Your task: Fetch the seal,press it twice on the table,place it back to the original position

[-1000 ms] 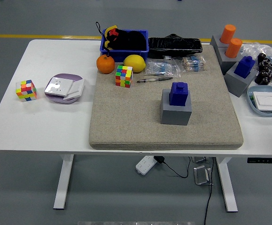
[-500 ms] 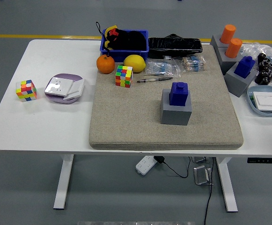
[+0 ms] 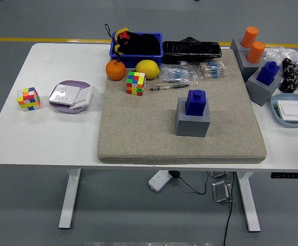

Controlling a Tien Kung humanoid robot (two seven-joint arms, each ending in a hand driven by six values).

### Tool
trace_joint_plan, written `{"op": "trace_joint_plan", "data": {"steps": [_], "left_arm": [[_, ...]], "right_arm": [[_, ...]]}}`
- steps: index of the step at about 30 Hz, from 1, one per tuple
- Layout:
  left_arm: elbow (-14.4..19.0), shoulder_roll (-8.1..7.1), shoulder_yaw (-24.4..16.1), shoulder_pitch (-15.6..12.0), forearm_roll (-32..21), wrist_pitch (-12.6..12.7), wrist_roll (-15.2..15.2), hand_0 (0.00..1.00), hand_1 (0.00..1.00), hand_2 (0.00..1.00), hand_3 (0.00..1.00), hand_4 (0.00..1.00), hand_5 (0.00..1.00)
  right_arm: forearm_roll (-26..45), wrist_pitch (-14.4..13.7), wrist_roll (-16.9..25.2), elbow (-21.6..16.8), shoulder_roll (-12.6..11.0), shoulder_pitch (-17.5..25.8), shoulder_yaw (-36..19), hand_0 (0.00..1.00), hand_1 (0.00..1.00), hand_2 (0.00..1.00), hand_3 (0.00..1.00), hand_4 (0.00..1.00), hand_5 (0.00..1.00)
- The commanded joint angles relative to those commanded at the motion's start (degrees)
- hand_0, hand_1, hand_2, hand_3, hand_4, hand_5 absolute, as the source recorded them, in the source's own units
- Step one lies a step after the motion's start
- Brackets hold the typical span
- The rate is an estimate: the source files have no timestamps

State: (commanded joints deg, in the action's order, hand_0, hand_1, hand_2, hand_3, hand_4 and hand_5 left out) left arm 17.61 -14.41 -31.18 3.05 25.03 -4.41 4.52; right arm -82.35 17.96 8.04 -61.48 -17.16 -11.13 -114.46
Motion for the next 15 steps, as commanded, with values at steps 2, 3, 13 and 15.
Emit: {"op": "trace_joint_plan", "data": {"steps": [2,3,13,15], "left_arm": [[-0.08,-0.01,0.07,-0.07,0.05,-0.02,0.05,0.815,0.823,0.799,0.856,0.845,0.452],[-0.11,-0.01,0.01,-0.14,0.04,-0.01,0.03,0.815,0.823,0.799,0.856,0.845,0.452],[-0.07,0.0,0.93,-0.02,0.09,-0.05,0.06,0.815,0.823,0.799,0.856,0.844,0.451],[0.1,-0.1,0.85,0.19,0.21,-0.02,0.02,0.815,0.823,0.799,0.856,0.844,0.451]], "right_arm": [[0.04,-0.01,0.02,0.03,-0.05,-0.06,0.33,0.752,0.646,0.634,0.624,0.781,0.142],[0.06,-0.01,0.04,0.05,-0.05,-0.05,0.46,0.752,0.646,0.634,0.624,0.781,0.142],[-0.19,-0.02,0.18,0.29,-0.24,-0.04,1.02,0.75,0.643,0.625,0.621,0.762,0.137],[-0.22,-0.03,0.17,0.25,-0.23,-0.04,1.08,0.75,0.643,0.625,0.621,0.762,0.137]]}}
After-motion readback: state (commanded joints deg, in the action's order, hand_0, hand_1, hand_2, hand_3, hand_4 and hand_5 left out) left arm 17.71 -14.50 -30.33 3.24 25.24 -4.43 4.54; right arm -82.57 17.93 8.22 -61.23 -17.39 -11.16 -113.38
